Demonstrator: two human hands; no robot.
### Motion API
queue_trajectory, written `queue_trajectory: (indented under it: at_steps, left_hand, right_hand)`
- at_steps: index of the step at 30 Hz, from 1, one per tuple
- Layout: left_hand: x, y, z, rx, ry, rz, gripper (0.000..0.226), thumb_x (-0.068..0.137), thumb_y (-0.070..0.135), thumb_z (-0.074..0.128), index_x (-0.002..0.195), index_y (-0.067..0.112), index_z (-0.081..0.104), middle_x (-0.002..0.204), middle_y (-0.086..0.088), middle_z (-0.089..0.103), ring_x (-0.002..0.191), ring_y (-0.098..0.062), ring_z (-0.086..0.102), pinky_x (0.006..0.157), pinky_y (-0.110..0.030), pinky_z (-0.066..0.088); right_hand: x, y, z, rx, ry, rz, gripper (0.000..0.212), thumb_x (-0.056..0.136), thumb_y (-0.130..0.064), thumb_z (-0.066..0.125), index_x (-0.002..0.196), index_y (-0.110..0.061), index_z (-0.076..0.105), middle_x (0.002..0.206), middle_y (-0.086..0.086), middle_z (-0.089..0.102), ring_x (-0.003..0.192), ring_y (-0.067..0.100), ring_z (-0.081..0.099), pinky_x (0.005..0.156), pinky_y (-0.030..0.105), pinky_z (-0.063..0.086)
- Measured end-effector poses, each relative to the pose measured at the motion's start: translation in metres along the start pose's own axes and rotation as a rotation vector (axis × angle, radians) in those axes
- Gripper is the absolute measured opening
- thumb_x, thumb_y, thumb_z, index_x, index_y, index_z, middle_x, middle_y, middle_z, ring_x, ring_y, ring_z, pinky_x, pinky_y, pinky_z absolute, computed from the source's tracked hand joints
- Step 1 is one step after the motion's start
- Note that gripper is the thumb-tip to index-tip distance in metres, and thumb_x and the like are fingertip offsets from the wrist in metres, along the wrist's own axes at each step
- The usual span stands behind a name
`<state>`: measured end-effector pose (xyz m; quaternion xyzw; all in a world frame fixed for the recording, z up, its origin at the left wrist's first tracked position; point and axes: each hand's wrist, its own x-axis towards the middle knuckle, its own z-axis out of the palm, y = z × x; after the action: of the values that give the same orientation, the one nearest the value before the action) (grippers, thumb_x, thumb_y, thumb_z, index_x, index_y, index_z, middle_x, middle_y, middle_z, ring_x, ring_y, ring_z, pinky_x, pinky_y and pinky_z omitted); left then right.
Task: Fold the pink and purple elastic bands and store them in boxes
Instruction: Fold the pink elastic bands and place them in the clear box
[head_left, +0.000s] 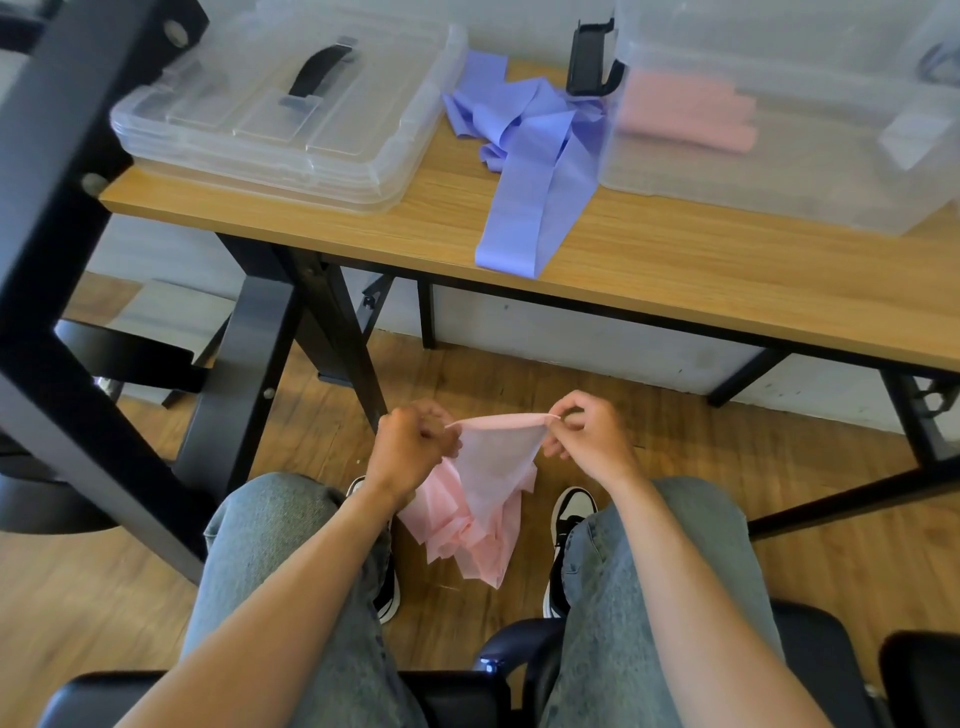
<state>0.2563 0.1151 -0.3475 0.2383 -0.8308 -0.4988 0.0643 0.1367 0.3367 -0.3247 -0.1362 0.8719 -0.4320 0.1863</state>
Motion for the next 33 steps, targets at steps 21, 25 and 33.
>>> queue_trajectory:
  at_steps: [21, 25, 33]
  left_hand:
    - [-0.002, -0.001, -0.004, -0.032, -0.015, 0.087, 0.017, 0.089, 0.016, 0.076, 0.106, 0.017, 0.080, 0.099, 0.009, 0.078, 0.090, -0.003, 0.074, 0.086, -0.035, 0.063]
    - [0.000, -0.002, -0.004, 0.119, 0.006, 0.135, 0.008, 0.091, 0.028, 0.074, 0.094, 0.024, 0.081, 0.091, 0.016, 0.075, 0.082, -0.001, 0.072, 0.080, -0.032, 0.064]
    - [-0.001, 0.006, -0.003, -0.063, -0.003, 0.018, 0.009, 0.091, 0.019, 0.078, 0.082, 0.019, 0.078, 0.082, 0.009, 0.075, 0.077, -0.010, 0.074, 0.076, -0.034, 0.064]
  right_hand:
    - [0.007, 0.008, -0.001, -0.045, 0.027, -0.040, 0.013, 0.098, -0.010, 0.070, 0.104, -0.020, 0.077, 0.097, -0.002, 0.077, 0.084, 0.015, 0.074, 0.080, 0.037, 0.065]
    - [0.006, 0.007, 0.000, -0.101, 0.020, -0.047, 0.008, 0.099, -0.013, 0.068, 0.095, -0.020, 0.070, 0.085, -0.006, 0.075, 0.073, 0.006, 0.074, 0.077, 0.038, 0.065]
    - [0.004, 0.001, -0.001, 0.006, 0.068, -0.034, 0.006, 0.099, -0.013, 0.067, 0.098, -0.018, 0.068, 0.079, -0.002, 0.076, 0.070, 0.009, 0.075, 0.070, 0.031, 0.065]
